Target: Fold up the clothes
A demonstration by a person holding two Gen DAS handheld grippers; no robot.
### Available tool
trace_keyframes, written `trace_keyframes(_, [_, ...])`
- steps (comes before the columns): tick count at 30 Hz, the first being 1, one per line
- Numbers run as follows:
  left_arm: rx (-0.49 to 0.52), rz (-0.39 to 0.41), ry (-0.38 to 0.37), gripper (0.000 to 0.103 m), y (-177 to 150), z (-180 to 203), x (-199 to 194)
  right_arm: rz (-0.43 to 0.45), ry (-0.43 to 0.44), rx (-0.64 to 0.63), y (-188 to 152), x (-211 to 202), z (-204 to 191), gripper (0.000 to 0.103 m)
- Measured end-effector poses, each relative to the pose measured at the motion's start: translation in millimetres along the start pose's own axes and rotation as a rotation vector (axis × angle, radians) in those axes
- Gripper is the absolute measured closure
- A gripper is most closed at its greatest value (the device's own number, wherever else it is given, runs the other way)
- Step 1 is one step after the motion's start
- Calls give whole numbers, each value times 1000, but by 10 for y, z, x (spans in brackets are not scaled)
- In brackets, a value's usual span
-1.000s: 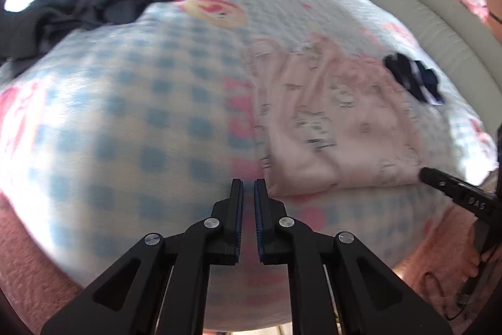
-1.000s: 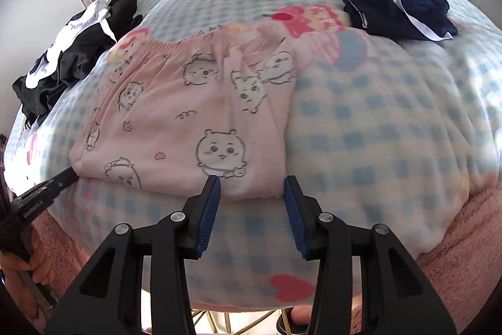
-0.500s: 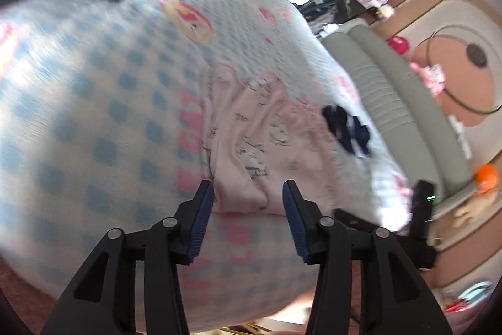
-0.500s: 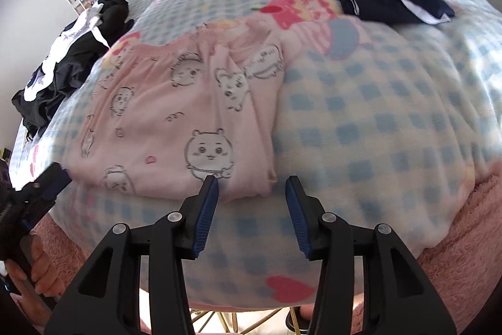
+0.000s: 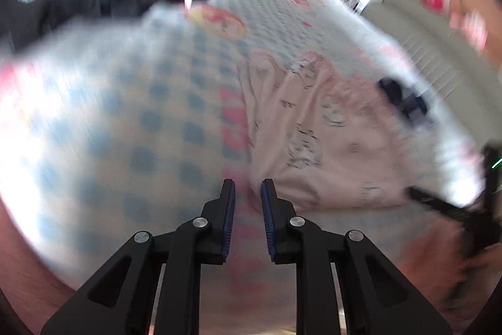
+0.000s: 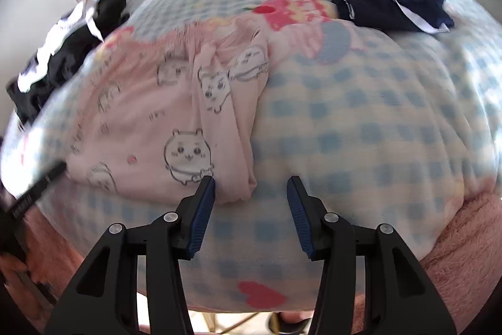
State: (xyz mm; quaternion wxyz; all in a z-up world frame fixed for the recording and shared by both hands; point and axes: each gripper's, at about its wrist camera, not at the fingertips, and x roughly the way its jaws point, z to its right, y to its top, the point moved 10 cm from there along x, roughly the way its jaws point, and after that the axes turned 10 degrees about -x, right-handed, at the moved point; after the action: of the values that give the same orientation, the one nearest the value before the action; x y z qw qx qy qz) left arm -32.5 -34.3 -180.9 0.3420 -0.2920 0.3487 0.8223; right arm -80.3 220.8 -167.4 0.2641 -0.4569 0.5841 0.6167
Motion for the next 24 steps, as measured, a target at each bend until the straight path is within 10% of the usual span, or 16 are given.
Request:
trace_keyframes(7, [-269,-178,-313,74,-221,5,81,-98,438,198,-190,141,-404,53])
trace_keyframes(18, [-178,-30,-163,70,5,13,83,-4,273,205,-2,151,-157,54])
trace_keyframes(24, [-304,-90,-307,67,5,-123,94,-12,315,210,0,210,-161,54])
